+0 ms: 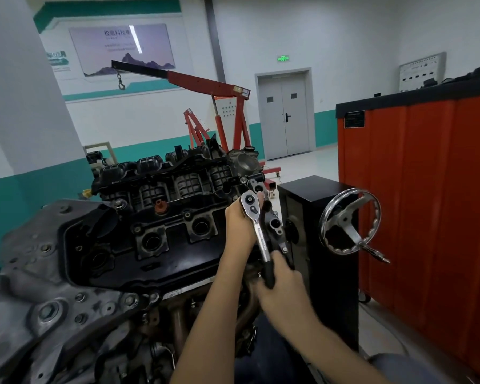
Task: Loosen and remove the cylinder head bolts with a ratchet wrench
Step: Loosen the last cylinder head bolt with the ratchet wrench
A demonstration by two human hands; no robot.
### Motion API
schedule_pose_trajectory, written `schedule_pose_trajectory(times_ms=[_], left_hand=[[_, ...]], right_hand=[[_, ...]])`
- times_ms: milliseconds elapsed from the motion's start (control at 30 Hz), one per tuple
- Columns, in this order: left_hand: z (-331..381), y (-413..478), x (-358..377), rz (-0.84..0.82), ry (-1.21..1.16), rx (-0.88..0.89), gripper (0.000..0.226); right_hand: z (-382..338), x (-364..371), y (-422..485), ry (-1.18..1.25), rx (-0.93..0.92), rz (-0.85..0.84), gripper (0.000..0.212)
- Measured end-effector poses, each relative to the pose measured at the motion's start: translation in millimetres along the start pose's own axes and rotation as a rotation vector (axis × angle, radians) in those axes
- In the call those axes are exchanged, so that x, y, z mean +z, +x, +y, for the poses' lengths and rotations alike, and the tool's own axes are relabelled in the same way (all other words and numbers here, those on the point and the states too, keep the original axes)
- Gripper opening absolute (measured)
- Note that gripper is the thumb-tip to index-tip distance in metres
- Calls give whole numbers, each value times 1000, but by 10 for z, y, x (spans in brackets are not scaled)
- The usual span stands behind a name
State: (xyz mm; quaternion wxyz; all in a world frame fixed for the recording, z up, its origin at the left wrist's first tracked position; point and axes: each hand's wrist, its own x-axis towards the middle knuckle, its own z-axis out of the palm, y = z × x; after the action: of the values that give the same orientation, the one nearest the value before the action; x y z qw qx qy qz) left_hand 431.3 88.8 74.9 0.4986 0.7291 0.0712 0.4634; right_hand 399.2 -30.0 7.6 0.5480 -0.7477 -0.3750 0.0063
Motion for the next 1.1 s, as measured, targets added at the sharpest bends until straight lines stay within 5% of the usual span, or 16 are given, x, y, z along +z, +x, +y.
schedule_pose_trajectory(times_ms=[200, 433, 567, 700, 800, 967, 1100], left_hand=[[0, 48, -136, -124, 47, 1, 56], [21, 75, -125, -146, 141, 62, 40], [-48, 26, -96, -39, 68, 49, 44], [-71, 3, -14, -28, 36, 79, 58], [-104, 39, 0, 11, 76, 79, 55], [-96, 67, -71, -80, 110, 49, 52], [-29, 126, -89, -144, 156, 36, 48]], right_hand=[[69, -268, 129, -141, -68, -99, 21], [-9, -1345, 927, -1024, -375, -171, 20], [71, -1060, 665, -882, -309, -69, 17], [148, -407, 106, -195, -62, -29, 20], [34, 94, -3, 82, -7, 7, 17], [132, -213, 107, -66, -62, -63, 19], [192, -982, 523, -531, -191, -216, 20]])
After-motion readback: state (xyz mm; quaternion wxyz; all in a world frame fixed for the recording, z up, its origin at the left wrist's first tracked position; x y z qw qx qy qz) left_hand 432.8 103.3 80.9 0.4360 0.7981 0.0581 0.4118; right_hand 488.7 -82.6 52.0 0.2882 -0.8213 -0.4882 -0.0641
